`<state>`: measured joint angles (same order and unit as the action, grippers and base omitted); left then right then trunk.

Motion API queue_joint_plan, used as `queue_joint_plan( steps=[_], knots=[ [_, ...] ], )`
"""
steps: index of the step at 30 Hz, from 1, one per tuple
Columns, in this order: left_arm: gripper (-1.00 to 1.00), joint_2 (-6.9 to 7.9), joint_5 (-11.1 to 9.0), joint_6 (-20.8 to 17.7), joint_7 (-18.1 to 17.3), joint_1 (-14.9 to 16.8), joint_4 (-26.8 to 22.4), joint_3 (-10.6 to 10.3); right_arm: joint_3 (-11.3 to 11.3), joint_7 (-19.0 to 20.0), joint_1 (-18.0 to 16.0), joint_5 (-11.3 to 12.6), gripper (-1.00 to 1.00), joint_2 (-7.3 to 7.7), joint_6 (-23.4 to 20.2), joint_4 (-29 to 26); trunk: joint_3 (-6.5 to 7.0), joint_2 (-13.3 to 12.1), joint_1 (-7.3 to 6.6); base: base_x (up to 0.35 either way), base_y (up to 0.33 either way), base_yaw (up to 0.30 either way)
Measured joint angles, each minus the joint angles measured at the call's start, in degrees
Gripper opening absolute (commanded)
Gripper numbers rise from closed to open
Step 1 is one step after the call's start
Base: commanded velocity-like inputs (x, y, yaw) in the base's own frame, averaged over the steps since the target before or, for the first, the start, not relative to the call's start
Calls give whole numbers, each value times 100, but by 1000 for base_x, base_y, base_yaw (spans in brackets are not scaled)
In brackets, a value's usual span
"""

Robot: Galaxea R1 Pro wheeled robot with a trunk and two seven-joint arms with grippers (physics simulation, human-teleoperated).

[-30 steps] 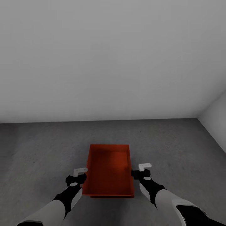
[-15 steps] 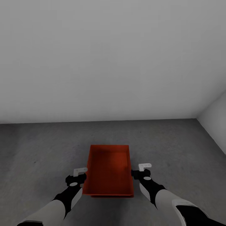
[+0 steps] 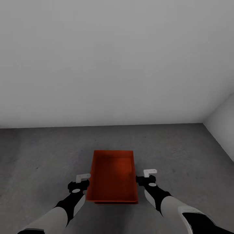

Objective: Move the two storage containers from the living room to the garage. In the garage, place one container on the floor and stack the other container on top of it (either order is fine).

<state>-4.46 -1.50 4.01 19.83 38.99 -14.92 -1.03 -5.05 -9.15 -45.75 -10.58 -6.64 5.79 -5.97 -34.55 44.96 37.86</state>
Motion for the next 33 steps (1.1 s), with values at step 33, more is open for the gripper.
queue_joint_plan(
  steps=[33],
  knots=[
    [100, -1, -12, 0, -1, 0, 15, -15, 4, 0, 0, 0, 100, -1, -2, 0, 253, -564, -306, -16, 7, 0]
  ],
)
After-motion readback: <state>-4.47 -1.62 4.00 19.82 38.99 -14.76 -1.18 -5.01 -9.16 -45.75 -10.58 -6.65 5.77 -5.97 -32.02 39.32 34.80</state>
